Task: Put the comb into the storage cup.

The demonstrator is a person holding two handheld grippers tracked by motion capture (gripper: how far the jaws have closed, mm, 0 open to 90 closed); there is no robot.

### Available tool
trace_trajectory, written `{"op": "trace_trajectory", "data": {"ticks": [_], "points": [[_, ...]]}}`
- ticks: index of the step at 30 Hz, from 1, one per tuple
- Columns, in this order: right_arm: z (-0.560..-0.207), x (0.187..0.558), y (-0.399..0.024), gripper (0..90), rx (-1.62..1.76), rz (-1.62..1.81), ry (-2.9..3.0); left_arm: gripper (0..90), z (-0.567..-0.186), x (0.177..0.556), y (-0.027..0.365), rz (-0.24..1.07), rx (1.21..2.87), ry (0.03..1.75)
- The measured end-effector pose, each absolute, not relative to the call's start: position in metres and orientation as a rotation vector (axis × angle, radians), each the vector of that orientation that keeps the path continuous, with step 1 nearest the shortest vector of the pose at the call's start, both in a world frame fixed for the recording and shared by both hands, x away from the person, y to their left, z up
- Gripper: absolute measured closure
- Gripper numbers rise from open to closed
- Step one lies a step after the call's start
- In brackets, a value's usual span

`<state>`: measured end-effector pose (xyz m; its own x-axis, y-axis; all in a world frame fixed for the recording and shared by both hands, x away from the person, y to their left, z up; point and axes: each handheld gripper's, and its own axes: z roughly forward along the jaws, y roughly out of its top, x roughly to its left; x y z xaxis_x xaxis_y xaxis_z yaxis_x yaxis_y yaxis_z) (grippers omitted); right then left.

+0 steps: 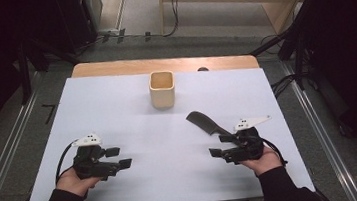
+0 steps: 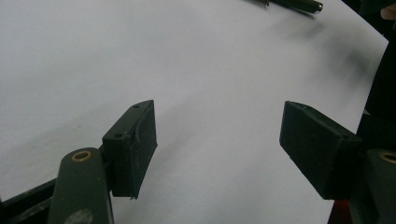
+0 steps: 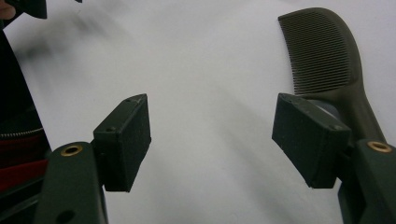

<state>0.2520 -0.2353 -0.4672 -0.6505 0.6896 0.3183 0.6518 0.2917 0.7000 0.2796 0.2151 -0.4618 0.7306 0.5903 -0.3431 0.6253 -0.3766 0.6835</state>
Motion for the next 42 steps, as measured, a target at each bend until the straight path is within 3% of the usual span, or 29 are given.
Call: {"op": "trace_trajectory", "data": {"ticks": [42], "points": [[-0.461, 0.272, -0.274, 23.7, 1.333, 1.297, 2.379, 27.9, -0.463, 0.277, 0.219, -0.048, 2.080, 0.932]]}}
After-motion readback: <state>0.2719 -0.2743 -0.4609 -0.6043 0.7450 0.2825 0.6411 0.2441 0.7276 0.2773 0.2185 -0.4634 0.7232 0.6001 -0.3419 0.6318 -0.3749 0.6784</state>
